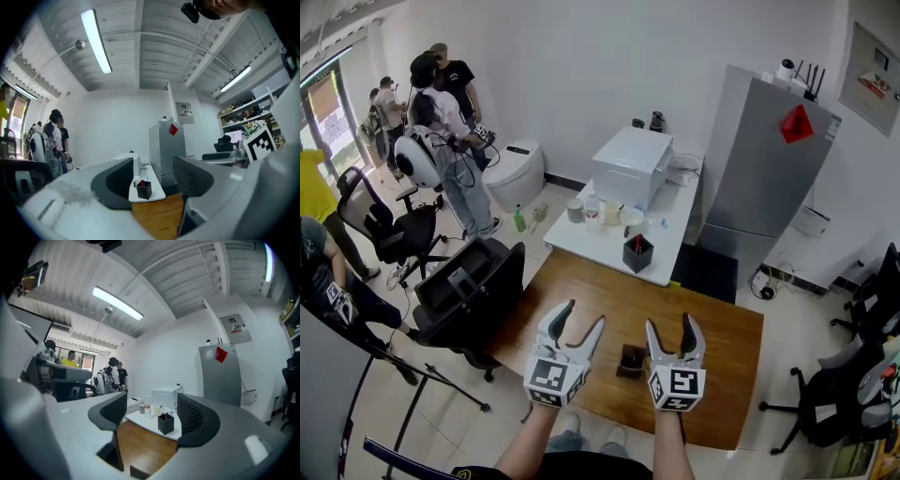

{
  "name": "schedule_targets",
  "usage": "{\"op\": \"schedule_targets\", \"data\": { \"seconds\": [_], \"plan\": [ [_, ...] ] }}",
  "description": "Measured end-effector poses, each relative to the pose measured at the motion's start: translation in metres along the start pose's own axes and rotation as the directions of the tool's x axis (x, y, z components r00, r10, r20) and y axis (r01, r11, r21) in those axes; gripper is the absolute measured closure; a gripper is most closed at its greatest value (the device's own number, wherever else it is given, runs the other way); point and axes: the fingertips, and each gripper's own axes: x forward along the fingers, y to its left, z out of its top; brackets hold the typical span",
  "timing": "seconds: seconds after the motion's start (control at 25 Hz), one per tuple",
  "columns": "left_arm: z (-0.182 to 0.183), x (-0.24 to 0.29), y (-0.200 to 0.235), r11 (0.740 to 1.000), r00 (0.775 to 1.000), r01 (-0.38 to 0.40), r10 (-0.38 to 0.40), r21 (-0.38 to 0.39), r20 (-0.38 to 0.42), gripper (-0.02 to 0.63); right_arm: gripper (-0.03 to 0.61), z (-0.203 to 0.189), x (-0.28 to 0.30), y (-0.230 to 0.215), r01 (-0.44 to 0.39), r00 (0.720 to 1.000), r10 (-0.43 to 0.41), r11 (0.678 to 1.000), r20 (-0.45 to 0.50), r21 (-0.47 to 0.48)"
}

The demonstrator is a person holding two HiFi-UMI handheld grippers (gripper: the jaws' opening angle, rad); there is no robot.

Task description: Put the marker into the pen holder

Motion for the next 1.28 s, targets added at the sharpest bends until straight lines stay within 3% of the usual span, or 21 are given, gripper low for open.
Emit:
{"op": "schedule_targets", "data": {
  "seconds": [0.12, 0.32, 0.6, 0.92, 1.28],
  "plan": [
    [0.002, -0.018, 0.009, 1.000, 1.000, -0.027, 0.027, 0.009, -0.005, 0.347, 0.249, -0.004, -0.001, 0.020, 0.004, 1.000, -0.006, 0.997, -0.021, -0.080],
    [-0.005, -0.046, 0.010, 1.000, 1.000, 0.030, -0.030, -0.004, -0.004, 0.350, 0.247, 0.010, -0.029, 0.061, 0.013, 1.000, -0.011, 0.997, 0.026, -0.077],
    [-0.015, -0.120, 0.019, 0.991, 0.992, 0.124, -0.125, 0.044, 0.003, 0.367, 0.249, 0.004, -0.096, 0.114, 0.138, 0.990, -0.138, 0.990, 0.035, 0.000],
    [-0.022, -0.170, 0.026, 0.987, 0.988, 0.155, -0.155, -0.039, 0.006, 0.367, 0.249, 0.002, -0.161, 0.138, 0.253, 0.967, -0.254, 0.967, -0.014, -0.035],
    [0.000, -0.185, 0.024, 0.991, 0.990, 0.134, -0.134, -0.012, 0.042, 0.367, 0.249, 0.030, -0.164, 0.159, 0.193, 0.981, -0.191, 0.980, 0.031, -0.057]
  ]
}}
